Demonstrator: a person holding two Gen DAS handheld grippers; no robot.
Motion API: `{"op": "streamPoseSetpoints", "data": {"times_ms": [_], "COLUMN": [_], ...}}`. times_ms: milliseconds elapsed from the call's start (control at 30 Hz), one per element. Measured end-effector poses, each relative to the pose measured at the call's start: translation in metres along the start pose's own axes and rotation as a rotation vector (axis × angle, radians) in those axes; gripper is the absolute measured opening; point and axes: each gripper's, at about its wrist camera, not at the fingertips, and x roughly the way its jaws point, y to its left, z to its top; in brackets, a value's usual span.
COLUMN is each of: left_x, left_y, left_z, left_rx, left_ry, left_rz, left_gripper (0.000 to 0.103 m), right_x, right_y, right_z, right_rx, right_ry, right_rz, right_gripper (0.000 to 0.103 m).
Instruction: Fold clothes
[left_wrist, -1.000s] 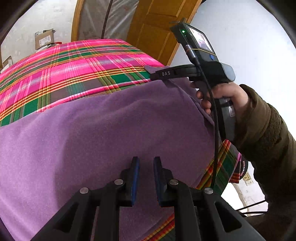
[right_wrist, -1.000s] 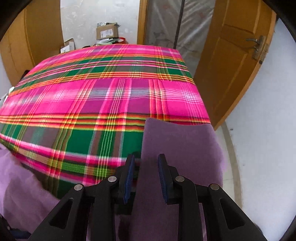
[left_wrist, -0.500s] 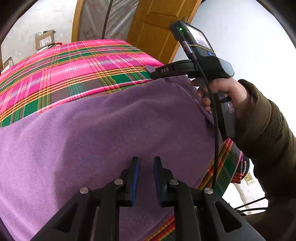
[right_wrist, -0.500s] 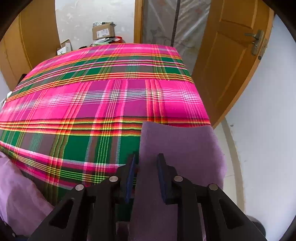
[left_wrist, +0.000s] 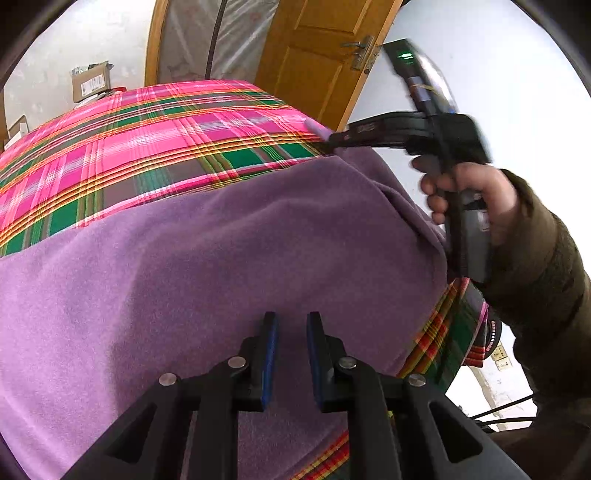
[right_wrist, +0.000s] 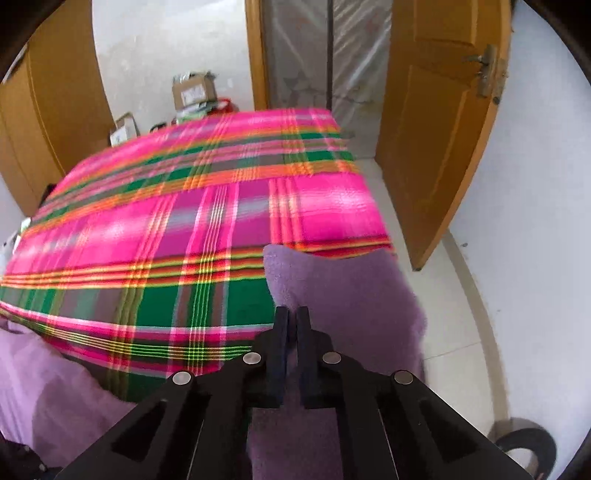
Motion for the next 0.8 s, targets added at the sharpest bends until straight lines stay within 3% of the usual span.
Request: {"op": "streamPoseSetpoints", "data": {"times_ms": [333, 800], "left_x": [0.003, 0.008], "left_y": [-0.01, -0.021], "left_z": [0.002, 0.004], "left_rx": [0.0, 0.003], "left_ry": [0.001, 0.013], "left_rz": [0.037, 0.073], "left_gripper": [0.018, 0.019], "right_x": [-0.062, -0.11], "right_y": [-0.043, -0.106], "right_z": [-0.017, -0.043], "right_rx": [0.12, 0.272], "right_ry": [-0.139, -0.264], "right_rz": [0.043, 0.065], "right_gripper": [0.004, 0.004]}}
